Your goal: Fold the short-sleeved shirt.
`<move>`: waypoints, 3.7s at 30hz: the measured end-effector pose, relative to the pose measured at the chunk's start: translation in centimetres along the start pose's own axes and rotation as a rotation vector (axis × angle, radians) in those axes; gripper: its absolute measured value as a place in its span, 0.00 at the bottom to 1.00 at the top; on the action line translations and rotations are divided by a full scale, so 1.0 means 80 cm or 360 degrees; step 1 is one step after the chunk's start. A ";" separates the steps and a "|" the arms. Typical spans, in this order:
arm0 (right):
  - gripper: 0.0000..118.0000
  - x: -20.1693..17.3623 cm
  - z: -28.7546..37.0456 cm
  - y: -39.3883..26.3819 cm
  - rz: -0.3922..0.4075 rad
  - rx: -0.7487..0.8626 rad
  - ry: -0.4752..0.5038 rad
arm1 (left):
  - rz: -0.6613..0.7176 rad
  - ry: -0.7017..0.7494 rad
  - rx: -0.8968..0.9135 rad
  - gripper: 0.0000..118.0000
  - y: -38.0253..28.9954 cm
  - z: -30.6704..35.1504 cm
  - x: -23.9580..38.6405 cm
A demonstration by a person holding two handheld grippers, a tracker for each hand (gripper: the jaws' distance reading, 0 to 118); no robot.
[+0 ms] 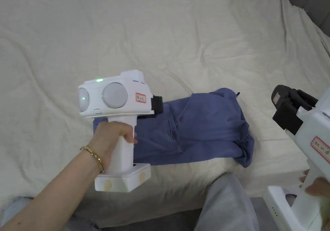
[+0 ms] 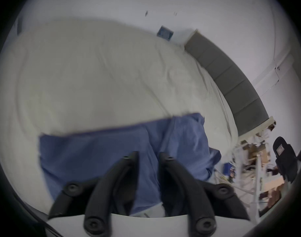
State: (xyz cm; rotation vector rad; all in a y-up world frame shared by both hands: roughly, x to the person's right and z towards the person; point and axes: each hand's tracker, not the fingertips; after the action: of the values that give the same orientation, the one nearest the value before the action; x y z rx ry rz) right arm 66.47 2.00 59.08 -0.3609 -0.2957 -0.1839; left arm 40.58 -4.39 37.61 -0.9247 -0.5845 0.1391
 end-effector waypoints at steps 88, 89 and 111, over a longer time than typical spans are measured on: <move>0.01 -0.102 -0.016 -0.015 0.0114 -0.0139 0.0314 | 0.0204 0.0329 0.0060 0.10 0.008 0.194 -0.142; 0.01 -0.100 -0.014 -0.015 0.0111 -0.0136 0.0311 | 0.0156 0.0296 0.0033 0.10 0.011 0.179 -0.127; 0.01 -0.034 0.015 -0.031 0.0008 -0.0150 0.0086 | -0.0030 0.0189 0.0175 0.11 -0.013 0.042 -0.040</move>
State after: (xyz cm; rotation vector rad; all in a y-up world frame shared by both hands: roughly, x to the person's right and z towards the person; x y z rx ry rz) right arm 63.01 0.47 60.09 -0.4490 -0.2334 -0.2026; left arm 36.00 -3.77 38.66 -0.8148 -0.4708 0.0978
